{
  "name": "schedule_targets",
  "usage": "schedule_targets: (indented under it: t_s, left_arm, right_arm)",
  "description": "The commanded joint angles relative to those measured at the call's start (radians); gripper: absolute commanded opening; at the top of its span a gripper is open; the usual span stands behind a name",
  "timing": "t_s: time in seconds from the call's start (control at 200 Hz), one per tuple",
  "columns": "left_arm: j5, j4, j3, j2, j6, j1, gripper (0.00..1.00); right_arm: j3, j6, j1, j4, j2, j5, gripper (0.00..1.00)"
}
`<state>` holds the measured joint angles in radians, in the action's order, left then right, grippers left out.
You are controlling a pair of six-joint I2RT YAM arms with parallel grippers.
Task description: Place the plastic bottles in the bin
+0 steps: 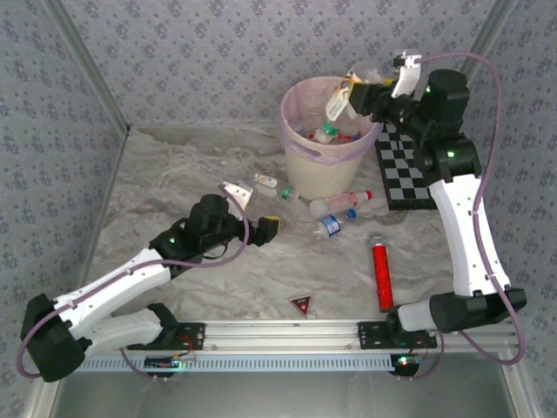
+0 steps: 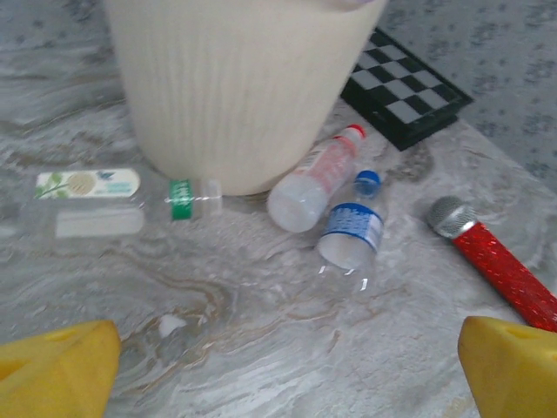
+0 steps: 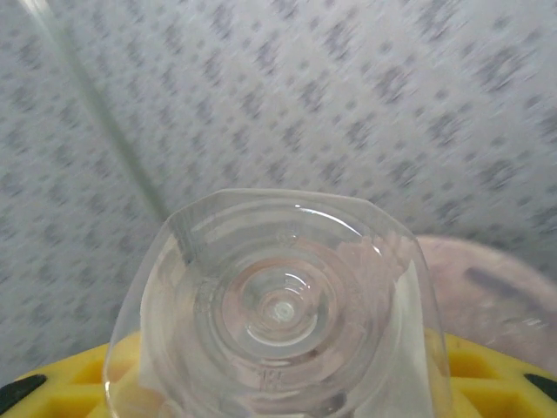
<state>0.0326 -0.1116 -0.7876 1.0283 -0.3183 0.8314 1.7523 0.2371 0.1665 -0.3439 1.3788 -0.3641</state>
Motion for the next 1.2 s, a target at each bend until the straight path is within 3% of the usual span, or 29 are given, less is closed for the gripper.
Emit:
schedule_targets:
  t_s: [0.0, 0.115, 0.36, 0.49, 0.83, 1.014, 1.099, 1.194]
  left_arm:
    - [0.089, -0.035, -0.004, -0.028, -0.082, -0.004, 0.99]
    - [0.126, -0.02, 0.016, -0.039, -0.127, -0.004, 0.99]
    - [0.229, -0.108, 0.018, -0.047, -0.22, -0.016, 0.98]
    - [0.161, -0.127, 0.019, -0.033, -0.263, -0.042, 0.95]
    - [0.136, -0.145, 0.023, 0.013, -0.358, -0.107, 0.96]
    - [0.128, -0.147, 0.03, 0.012, -0.361, -0.118, 0.96]
    - [0.124, -0.148, 0.033, 0.01, -0.363, -0.121, 0.96]
    - [0.124, -0.158, 0.033, 0.009, -0.364, -0.125, 0.96]
  right_arm:
    - [-0.038, -0.064, -0.002, 0.147, 0.015, 0.275, 0.33]
    - [-0.044, -0.099, -0.011, 0.179, 0.067, 0.353, 0.3]
    - [-0.079, -0.055, -0.013, 0.118, 0.174, 0.364, 0.29]
    - [-0.126, -0.022, -0.001, 0.117, 0.213, 0.346, 0.28]
    - [-0.103, 0.069, 0.063, -0.096, 0.363, 0.34, 0.28]
    - [-0.129, 0.13, 0.086, -0.122, 0.409, 0.341, 0.3]
    - [-0.12, 0.145, 0.087, -0.134, 0.408, 0.321, 0.38]
    - [-0.06, 0.135, 0.093, -0.182, 0.385, 0.32, 0.56]
